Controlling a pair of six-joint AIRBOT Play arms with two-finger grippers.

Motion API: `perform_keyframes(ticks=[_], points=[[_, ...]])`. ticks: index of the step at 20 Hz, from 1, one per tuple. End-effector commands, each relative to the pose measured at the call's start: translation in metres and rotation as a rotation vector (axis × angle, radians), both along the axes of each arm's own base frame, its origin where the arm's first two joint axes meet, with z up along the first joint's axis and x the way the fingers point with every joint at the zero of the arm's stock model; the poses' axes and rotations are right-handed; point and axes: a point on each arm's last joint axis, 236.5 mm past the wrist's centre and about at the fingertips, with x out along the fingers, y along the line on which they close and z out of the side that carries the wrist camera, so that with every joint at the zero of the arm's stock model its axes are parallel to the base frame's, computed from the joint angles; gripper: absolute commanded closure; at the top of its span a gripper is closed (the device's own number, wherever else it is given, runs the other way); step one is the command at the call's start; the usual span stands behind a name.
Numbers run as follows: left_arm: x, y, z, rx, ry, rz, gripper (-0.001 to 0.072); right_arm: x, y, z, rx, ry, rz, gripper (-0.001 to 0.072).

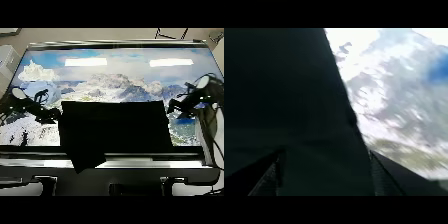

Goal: Fold the clothes and pants, and hang the long-sleeved shirts on hangers.

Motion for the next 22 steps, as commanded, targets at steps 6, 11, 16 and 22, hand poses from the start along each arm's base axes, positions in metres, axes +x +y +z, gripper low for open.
perform_keyframes(ticks=[6, 11, 16, 22], points=[[-0.153, -0.007, -0.032, -0.146, 0.201, 0.094, 0.0132, -0.110, -0.034, -0.013, 0.063, 0.146, -0.135, 0.0101], [-0.158, -0.062, -0.046, -0.338, 0.133, 0.233, 0.0135, -0.134, -0.020, -0.031, 0.096, 0.211, -0.131, 0.0102], [-0.155, -0.075, -0.058, -0.292, 0.139, 0.255, 0.0518, -0.135, -0.020, -0.031, 0.095, 0.210, -0.125, 0.0101], [-0.149, -0.073, -0.059, -0.277, 0.106, 0.251, 0.0689, -0.161, 0.019, -0.072, 0.220, 0.237, -0.145, 0.0060]])
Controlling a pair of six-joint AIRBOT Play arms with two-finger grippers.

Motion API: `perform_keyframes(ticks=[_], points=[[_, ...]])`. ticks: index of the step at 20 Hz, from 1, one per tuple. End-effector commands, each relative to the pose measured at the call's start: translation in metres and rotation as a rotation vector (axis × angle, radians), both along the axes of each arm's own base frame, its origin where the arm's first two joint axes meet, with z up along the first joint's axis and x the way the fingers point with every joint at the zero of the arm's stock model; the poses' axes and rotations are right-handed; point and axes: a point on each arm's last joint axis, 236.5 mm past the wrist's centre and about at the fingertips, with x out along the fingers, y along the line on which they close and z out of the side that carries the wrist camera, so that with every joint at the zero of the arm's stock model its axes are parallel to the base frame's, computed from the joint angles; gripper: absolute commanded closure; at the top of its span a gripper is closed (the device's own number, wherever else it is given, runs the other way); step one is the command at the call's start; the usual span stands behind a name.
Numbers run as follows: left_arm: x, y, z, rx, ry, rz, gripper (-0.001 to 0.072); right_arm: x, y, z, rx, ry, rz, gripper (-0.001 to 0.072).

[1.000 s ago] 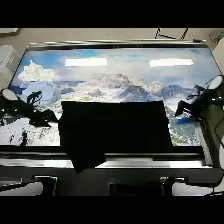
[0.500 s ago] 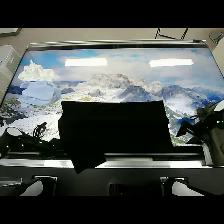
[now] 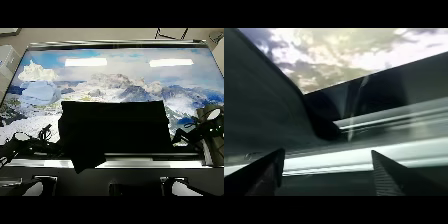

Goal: Fold the clothes and pants, and hang the long-sleeved shirts on hangers.

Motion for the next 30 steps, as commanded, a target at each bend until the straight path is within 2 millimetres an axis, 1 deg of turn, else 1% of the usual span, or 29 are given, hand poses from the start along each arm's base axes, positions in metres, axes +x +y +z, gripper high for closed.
perform_keyframes(ticks=[1, 2, 3, 4, 5, 6, 7, 8, 9, 10, 11, 12, 14, 15, 16, 17, 18, 19, 20, 22, 24, 25, 26, 27, 28, 29, 30], points=[[0.004, 0.000, 0.001, 0.012, -0.023, 0.008, 0.0689, -0.001, 0.028, -0.023, 0.086, -0.051, -0.048, 0.0061], [0.004, 0.002, 0.001, 0.023, -0.033, 0.000, 0.0689, 0.003, 0.035, -0.027, 0.108, -0.071, -0.070, 0.0063], [0.005, 0.004, 0.003, 0.032, -0.045, -0.005, 0.0689, 0.002, 0.041, -0.030, 0.125, -0.078, -0.082, 0.0087], [0.006, 0.005, 0.004, 0.040, -0.057, -0.008, 0.0689, -0.002, 0.045, -0.032, 0.136, -0.066, -0.088, 0.0120], [0.008, 0.006, 0.006, 0.044, -0.068, -0.009, 0.0689, -0.007, 0.047, -0.034, 0.143, -0.051, -0.088, 0.0246], [0.010, 0.008, 0.009, 0.047, -0.078, -0.012, 0.0689, -0.008, 0.047, -0.034, 0.143, -0.048, -0.086, 0.0501], [0.015, 0.010, 0.013, 0.048, -0.092, -0.009, 0.0689, -0.006, 0.047, -0.031, 0.145, -0.053, -0.086, 0.0663], [0.023, 0.015, 0.020, 0.061, -0.121, -0.018, 0.0689, 0.000, 0.045, -0.025, 0.153, -0.082, -0.059, 0.0672], [0.032, 0.025, 0.030, 0.093, -0.163, -0.046, 0.0690, 0.010, 0.041, -0.016, 0.151, -0.121, -0.031, 0.0672], [0.044, 0.034, 0.042, 0.124, -0.202, -0.066, 0.0690, 0.025, 0.035, -0.004, 0.134, -0.167, -0.018, 0.0672], [0.059, 0.043, 0.058, 0.150, -0.249, -0.077, 0.0690, 0.045, 0.026, 0.012, 0.108, -0.224, -0.021, 0.0673], [0.083, 0.050, 0.079, 0.180, -0.322, -0.074, 0.0690, 0.067, 0.019, 0.029, 0.089, -0.277, -0.049, 0.0673], [0.131, 0.061, 0.112, 0.225, -0.437, -0.037, 0.0690, 0.114, 0.015, 0.057, 0.035, -0.406, -0.040, 0.0673], [0.152, 0.060, 0.122, 0.231, -0.475, -0.046, 0.0690, 0.137, 0.017, 0.066, 0.008, -0.466, -0.031, 0.0673], [0.169, 0.056, 0.126, 0.230, -0.490, -0.063, 0.0689, 0.159, 0.020, 0.070, -0.017, -0.520, -0.020, 0.0672], [0.185, 0.052, 0.126, 0.226, -0.495, -0.084, 0.0690, 0.180, 0.022, 0.070, -0.047, -0.556, -0.020, 0.0672], [0.204, 0.049, 0.122, 0.223, -0.496, -0.098, 0.0689, 0.197, 0.023, 0.064, -0.072, -0.566, -0.033, 0.0672], [0.219, 0.047, 0.117, 0.219, -0.492, -0.110, 0.0689, 0.209, 0.024, 0.055, -0.075, -0.560, -0.049, 0.0671], [0.235, 0.045, 0.111, 0.213, -0.485, -0.120, 0.0689, 0.216, 0.029, 0.046, -0.058, -0.544, -0.069, 0.0671], [0.260, 0.043, 0.096, 0.203, -0.451, -0.103, 0.0689, 0.225, 0.036, 0.028, -0.022, -0.523, -0.102, 0.0671], [0.271, 0.040, 0.076, 0.193, -0.406, -0.097, 0.0689, 0.230, 0.042, 0.016, 0.011, -0.508, -0.132, 0.0671], [0.270, 0.037, 0.064, 0.186, -0.373, -0.096, 0.0687, 0.230, 0.046, 0.013, 0.026, -0.499, -0.140, 0.0670], [0.267, 0.036, 0.052, 0.177, -0.337, -0.099, 0.0676, 0.228, 0.046, 0.011, 0.029, -0.490, -0.137, 0.0667], [0.262, 0.032, 0.045, 0.157, -0.307, -0.107, 0.0631, 0.227, 0.045, 0.012, 0.031, -0.486, -0.136, 0.0543], [0.257, 0.032, 0.042, 0.146, -0.284, -0.117, 0.0427, 0.224, 0.042, 0.017, 0.042, -0.482, -0.106, 0.0157], [0.255, 0.036, 0.045, 0.143, -0.281, -0.117, 0.0257, 0.219, 0.039, 0.023, 0.061, -0.495, -0.022, 0.0019], [0.256, 0.041, 0.053, 0.143, -0.293, -0.107, 0.0256, 0.210, 0.027, 0.026, 0.066, -0.478, 0.008, 0.0000]])
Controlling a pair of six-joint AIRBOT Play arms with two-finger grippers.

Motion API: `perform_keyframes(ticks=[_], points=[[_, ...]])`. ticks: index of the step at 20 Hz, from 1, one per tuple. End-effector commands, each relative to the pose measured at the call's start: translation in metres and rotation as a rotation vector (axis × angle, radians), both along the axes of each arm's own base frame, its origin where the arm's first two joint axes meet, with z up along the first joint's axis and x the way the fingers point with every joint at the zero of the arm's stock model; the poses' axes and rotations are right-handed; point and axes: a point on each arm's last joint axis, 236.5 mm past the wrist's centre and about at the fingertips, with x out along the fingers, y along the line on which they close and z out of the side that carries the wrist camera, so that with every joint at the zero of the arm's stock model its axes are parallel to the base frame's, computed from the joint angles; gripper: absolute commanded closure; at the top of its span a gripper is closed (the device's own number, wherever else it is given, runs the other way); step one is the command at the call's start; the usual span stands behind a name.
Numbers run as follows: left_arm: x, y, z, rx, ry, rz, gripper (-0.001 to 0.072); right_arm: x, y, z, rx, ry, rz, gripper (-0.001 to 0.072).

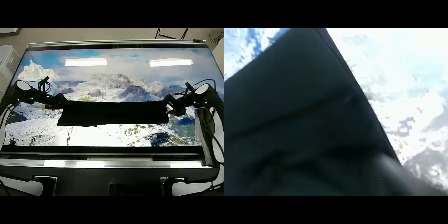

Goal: Fold the clothes and pants, and hang the long-sleeved shirts on hangers.

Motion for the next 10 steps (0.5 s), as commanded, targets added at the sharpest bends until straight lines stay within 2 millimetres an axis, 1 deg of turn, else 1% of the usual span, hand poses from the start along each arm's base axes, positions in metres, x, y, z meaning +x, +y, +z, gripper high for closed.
perform_keyframes(ticks=[1, 2, 3, 4, 7, 9, 10], points=[[-0.002, 0.008, 0.008, -0.019, 0.009, 0.005, 0.0256, -0.022, -0.024, 0.004, 0.027, 0.048, 0.073, 0.0000], [0.000, 0.012, 0.021, -0.017, -0.021, 0.014, 0.0250, -0.029, -0.033, 0.000, 0.044, 0.077, 0.049, 0.0000], [0.002, 0.011, 0.034, -0.024, -0.050, 0.018, 0.0235, -0.033, -0.036, -0.005, 0.061, 0.103, 0.041, 0.0000], [0.002, 0.008, 0.045, -0.028, -0.075, 0.016, 0.0209, -0.034, -0.035, -0.012, 0.076, 0.119, 0.039, 0.0000], [-0.001, -0.016, 0.068, -0.042, -0.123, -0.027, 0.0210, -0.019, -0.007, -0.030, 0.151, 0.109, 0.045, 0.0001], [-0.005, -0.038, 0.072, -0.055, -0.130, -0.071, 0.0212, -0.009, 0.014, -0.040, 0.176, 0.102, 0.045, 0.0004], [-0.007, -0.050, 0.072, -0.055, -0.133, -0.095, 0.0213, -0.004, 0.023, -0.044, 0.177, 0.098, 0.043, 0.0038]])
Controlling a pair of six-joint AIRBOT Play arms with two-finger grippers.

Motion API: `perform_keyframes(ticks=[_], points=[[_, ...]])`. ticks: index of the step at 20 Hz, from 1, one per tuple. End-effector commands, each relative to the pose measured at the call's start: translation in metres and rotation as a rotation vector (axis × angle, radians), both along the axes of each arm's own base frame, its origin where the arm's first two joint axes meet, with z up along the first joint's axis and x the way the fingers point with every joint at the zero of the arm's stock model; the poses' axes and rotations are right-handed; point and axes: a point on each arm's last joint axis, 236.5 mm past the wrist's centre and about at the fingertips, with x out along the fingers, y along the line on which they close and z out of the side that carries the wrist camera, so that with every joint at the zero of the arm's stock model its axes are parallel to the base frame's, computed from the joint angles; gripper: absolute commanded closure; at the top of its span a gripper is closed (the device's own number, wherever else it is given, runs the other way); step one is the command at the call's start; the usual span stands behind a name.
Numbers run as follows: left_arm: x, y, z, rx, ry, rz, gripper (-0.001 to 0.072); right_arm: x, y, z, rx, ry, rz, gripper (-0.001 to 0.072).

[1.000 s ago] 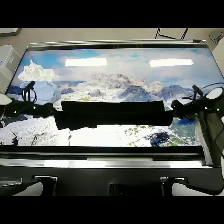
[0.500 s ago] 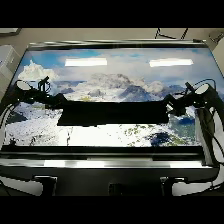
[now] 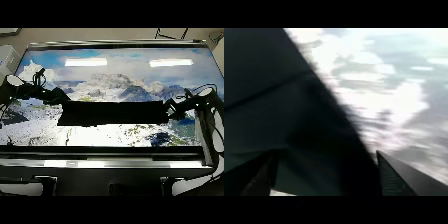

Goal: Fold the clothes and pants, and hang the long-sleeved shirts on hangers.

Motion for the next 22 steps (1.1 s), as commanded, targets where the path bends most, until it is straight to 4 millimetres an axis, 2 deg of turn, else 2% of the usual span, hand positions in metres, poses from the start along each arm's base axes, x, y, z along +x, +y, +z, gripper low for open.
perform_keyframes(ticks=[1, 2, 3, 4, 6, 7, 10, 12, 13, 15, 18, 20, 22], points=[[-0.003, -0.036, 0.010, -0.010, -0.035, -0.058, 0.0218, 0.017, 0.028, -0.014, 0.028, -0.024, -0.005, 0.0184], [0.000, -0.049, 0.010, -0.007, -0.059, -0.070, 0.0223, 0.023, 0.035, -0.011, 0.035, -0.054, 0.006, 0.0473], [0.004, -0.061, 0.011, -0.005, -0.084, -0.068, 0.0225, 0.026, 0.042, -0.002, 0.061, -0.075, 0.007, 0.0676], [0.010, -0.075, 0.012, -0.006, -0.111, -0.056, 0.0286, 0.031, 0.049, 0.011, 0.098, -0.112, 0.014, 0.0671], [0.018, -0.107, 0.008, -0.013, -0.141, -0.039, 0.0624, 0.036, 0.060, 0.048, 0.138, -0.210, 0.055, 0.0672], [0.018, -0.128, 0.003, -0.018, -0.152, -0.045, 0.0686, 0.035, 0.064, 0.070, 0.148, -0.254, 0.070, 0.0672], [0.000, -0.190, -0.033, -0.029, -0.085, -0.068, 0.0685, 0.023, 0.079, 0.152, 0.173, -0.405, 0.121, 0.0672], [-0.019, -0.221, -0.061, -0.034, -0.001, -0.073, 0.0685, 0.006, 0.091, 0.209, 0.195, -0.513, 0.151, 0.0672], [-0.027, -0.238, -0.069, -0.062, 0.035, -0.062, 0.0685, -0.004, 0.098, 0.235, 0.208, -0.564, 0.165, 0.0672], [-0.038, -0.284, -0.075, -0.172, 0.080, -0.018, 0.0686, -0.024, 0.111, 0.281, 0.237, -0.659, 0.184, 0.0672], [-0.045, -0.357, -0.082, -0.357, 0.138, 0.162, 0.0687, -0.047, 0.122, 0.321, 0.263, -0.726, 0.175, 0.0671], [-0.058, -0.404, -0.083, -0.456, 0.194, 0.255, 0.0687, -0.064, 0.128, 0.330, 0.276, -0.710, 0.191, 0.0671], [-0.075, -0.450, -0.073, -0.513, 0.205, 0.218, 0.0687, -0.074, 0.130, 0.332, 0.273, -0.698, 0.207, 0.0671]])
